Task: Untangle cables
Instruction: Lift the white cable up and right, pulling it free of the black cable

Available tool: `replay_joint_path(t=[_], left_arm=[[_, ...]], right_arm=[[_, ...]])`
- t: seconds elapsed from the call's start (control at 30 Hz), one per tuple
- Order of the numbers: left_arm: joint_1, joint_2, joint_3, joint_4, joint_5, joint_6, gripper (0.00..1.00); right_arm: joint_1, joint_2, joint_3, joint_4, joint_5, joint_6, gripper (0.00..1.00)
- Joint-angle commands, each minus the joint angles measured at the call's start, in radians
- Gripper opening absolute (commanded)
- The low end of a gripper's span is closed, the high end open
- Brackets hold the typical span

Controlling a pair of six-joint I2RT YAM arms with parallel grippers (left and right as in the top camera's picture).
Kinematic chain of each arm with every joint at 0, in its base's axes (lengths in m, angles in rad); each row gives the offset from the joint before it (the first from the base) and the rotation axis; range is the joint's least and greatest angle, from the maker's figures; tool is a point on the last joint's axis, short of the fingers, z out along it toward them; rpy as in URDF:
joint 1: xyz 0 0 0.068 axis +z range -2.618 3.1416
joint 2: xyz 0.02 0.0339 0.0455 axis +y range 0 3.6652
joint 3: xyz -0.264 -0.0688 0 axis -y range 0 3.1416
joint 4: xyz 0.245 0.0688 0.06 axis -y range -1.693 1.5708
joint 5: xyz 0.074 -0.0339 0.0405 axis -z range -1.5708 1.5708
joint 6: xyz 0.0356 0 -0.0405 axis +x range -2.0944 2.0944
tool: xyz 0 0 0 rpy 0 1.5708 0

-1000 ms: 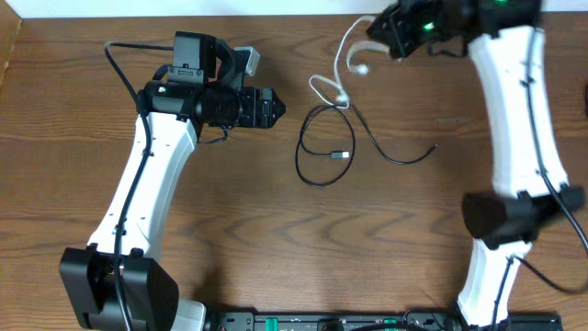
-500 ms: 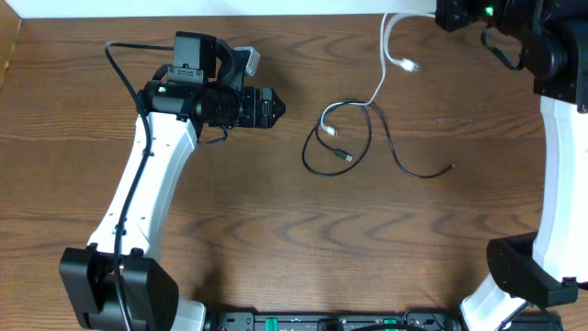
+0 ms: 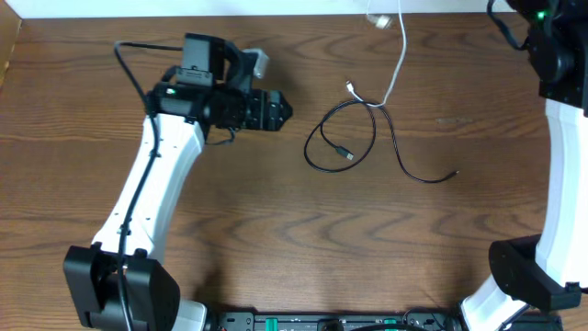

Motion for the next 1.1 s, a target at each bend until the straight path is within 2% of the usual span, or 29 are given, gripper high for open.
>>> replay_joint_path(t=[0.0,0.13,0.43,0.63,0.73,1.07], left_arm=[[-0.05,0.013,-0.046,0.032,-0.032,-0.005,0.83],[-0.107,0.027,-0.086,0.119,-0.096,-0.068,0.82],[-0.217,0.22,-0.092,0.339,-0.106,-0.076,0.82],[-0.24,0.342,-0.092,0.494,-0.219,-0.2,0.83],[-0.24,0.386,-0.092,0.534,-0.247,-0.25,0.83],[-0.24,0.456,-0.092,0.55,-0.341,-0.259,0.83]], right_arm=[[-0.021,-0.035,0.009,0.023,0.037,0.06,0.01],[-0.036,-0.048,0.009,0.027,-0.001,0.079,0.01],[-0.05,-0.049,0.009,-0.053,0.058,0.079,0.01],[-0.09,-0.085,0.009,-0.054,0.064,0.078,0.01],[-0.123,-0.124,0.009,-0.049,0.064,0.078,0.01],[-0.238,-0.277,0.009,-0.067,0.063,0.078,0.01]])
